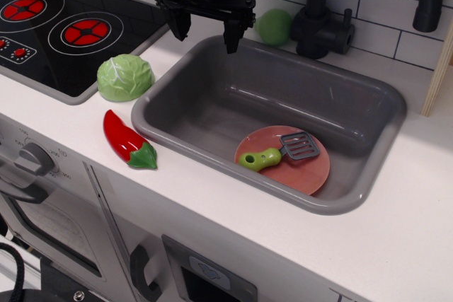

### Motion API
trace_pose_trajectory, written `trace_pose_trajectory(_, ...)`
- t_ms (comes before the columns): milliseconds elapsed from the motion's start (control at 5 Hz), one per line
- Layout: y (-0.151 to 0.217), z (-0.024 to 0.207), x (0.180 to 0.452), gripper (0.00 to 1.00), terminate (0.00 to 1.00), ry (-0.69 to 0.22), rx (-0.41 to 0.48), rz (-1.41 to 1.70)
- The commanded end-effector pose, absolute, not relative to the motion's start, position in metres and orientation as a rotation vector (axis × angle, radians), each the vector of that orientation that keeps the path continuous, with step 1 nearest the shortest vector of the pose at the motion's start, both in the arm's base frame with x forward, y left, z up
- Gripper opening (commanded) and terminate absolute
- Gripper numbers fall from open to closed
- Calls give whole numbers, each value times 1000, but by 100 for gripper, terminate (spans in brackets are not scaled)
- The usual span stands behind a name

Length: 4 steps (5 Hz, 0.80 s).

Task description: Take spatula off plate sink

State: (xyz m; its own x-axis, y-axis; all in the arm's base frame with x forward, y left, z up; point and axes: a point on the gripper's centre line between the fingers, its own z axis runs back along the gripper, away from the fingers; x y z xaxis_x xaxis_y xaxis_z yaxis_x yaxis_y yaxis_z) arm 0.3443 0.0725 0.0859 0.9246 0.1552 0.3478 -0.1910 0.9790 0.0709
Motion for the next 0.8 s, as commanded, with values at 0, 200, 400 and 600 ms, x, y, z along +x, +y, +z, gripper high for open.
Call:
trace_pose_trajectory(0, 73, 86, 344, 100, 0, -348, 104, 178)
trace_pose_trajectory(200, 55, 73, 331, 100, 0, -369, 111, -43)
trace_pose_trajectory(400, 42, 63, 315, 100, 0, -297, 78, -254)
trace_pose_trajectory(600, 24, 55, 304, 100, 0, -195, 19, -375)
